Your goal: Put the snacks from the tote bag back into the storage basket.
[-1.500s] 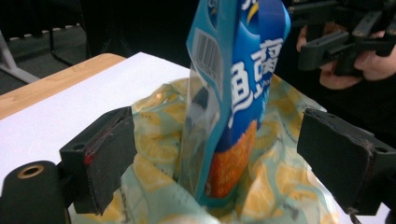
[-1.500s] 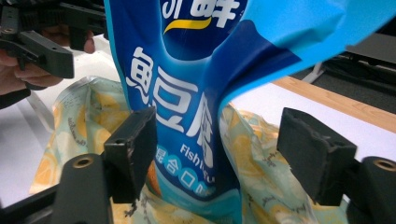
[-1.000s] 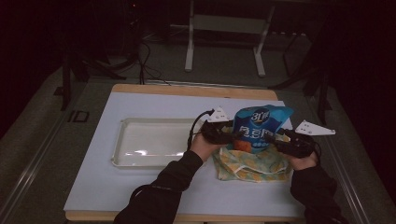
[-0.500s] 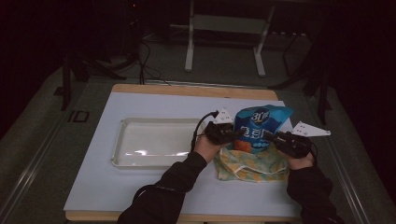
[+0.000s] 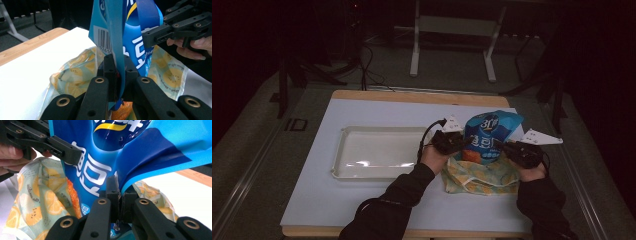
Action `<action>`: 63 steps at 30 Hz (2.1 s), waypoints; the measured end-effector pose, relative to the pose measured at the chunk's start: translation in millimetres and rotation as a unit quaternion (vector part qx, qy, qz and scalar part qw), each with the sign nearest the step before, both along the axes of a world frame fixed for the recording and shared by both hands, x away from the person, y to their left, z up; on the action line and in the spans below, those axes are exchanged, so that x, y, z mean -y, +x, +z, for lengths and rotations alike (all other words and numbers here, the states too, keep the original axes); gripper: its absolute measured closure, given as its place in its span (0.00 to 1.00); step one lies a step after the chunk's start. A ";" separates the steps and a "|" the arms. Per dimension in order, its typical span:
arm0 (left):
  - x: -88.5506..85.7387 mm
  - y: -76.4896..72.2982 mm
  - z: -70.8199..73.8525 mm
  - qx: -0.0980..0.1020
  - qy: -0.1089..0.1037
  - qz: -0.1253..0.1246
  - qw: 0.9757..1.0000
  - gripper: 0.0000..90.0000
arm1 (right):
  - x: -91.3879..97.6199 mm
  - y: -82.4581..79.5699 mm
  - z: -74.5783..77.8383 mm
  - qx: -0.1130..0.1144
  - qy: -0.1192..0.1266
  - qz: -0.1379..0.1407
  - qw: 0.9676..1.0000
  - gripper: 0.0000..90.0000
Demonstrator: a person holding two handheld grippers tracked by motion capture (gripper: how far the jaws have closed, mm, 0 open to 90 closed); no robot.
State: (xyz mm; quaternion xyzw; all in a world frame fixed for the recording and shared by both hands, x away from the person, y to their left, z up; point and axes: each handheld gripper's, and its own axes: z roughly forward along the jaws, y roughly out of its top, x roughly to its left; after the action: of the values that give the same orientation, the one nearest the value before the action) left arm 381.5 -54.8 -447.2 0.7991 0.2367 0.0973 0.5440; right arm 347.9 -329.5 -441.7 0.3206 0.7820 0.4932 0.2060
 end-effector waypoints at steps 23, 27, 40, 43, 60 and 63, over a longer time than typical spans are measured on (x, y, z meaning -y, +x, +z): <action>6.5 -2.7 55.9 0.030 -0.012 -0.001 0.999 0.98 | 5.9 -4.7 49.3 0.027 0.007 -0.009 1.000 0.98; 4.7 -3.2 73.2 0.040 -0.013 0.000 0.999 0.98 | 4.4 -6.0 66.8 0.040 0.004 -0.009 0.999 0.98; -16.2 -5.1 107.6 0.051 -0.026 0.013 0.998 0.98 | -14.5 -4.6 105.5 0.064 -0.008 -0.001 0.998 0.99; -23.2 -6.6 114.0 0.053 -0.025 0.017 0.998 0.98 | -21.5 -3.5 112.8 0.069 -0.011 0.005 0.998 0.99; -69.0 -18.2 134.1 0.062 -0.013 0.041 0.997 0.98 | -65.9 2.0 130.7 0.078 -0.008 0.040 0.996 0.99; -77.1 -20.8 136.1 0.065 -0.011 0.045 0.997 0.98 | -73.8 2.6 132.6 0.079 -0.008 0.046 0.996 0.99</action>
State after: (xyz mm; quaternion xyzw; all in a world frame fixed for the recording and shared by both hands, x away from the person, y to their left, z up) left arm 360.7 22.4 -311.1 0.7733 0.2377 0.1711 0.5623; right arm 350.4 -255.7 -309.1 0.2424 0.7813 0.5194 0.2472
